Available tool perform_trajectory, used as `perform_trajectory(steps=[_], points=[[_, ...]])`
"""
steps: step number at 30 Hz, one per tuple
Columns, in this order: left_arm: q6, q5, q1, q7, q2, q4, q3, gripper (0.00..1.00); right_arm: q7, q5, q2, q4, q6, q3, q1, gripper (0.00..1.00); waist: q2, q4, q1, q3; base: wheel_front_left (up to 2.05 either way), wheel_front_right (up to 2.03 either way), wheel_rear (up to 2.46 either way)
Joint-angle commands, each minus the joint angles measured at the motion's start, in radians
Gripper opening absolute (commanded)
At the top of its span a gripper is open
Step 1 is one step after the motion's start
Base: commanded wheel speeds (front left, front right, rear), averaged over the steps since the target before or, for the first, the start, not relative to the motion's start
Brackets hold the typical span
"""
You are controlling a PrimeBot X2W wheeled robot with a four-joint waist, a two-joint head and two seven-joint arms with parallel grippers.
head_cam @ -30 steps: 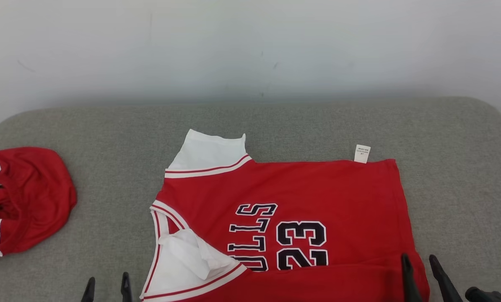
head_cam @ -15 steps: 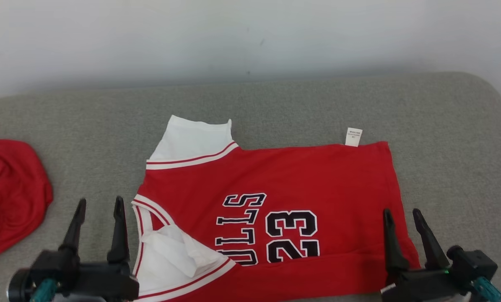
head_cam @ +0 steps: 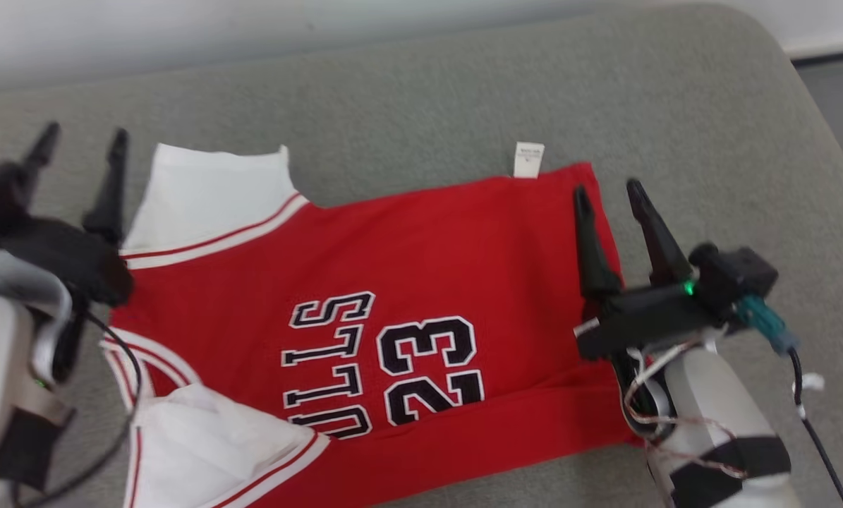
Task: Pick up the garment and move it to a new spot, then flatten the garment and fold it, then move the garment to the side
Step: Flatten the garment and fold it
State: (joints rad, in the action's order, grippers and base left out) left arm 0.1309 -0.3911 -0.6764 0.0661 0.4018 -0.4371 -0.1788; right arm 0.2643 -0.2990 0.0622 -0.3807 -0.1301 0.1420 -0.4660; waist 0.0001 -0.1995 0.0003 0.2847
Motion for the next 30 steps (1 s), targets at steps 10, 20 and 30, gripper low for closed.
perform_trajectory(steps=[10,20,30], points=[[-0.001,-0.098,-0.201,-0.137,0.103,-0.194,-0.096,1.0,0.002,-0.04,-0.012,-0.046,-0.002,0.054,-0.15,1.0,-0.0001,-0.171,-0.0003,0.163,0.0,0.0,0.0],[-0.019,-0.091,-0.224,-0.098,0.132,-0.372,-0.102,1.0,0.002,-0.039,-0.013,-0.054,-0.002,0.055,-0.125,1.0,-0.0001,-0.191,-0.0003,0.157,0.0,0.0,0.0],[-0.004,-0.194,-0.268,-0.083,0.069,-0.445,-0.079,0.0,0.002,-0.018,-0.013,-0.09,-0.002,0.054,-0.154,1.0,-0.0001,-0.164,-0.0003,0.164,0.0,0.0,0.0]])
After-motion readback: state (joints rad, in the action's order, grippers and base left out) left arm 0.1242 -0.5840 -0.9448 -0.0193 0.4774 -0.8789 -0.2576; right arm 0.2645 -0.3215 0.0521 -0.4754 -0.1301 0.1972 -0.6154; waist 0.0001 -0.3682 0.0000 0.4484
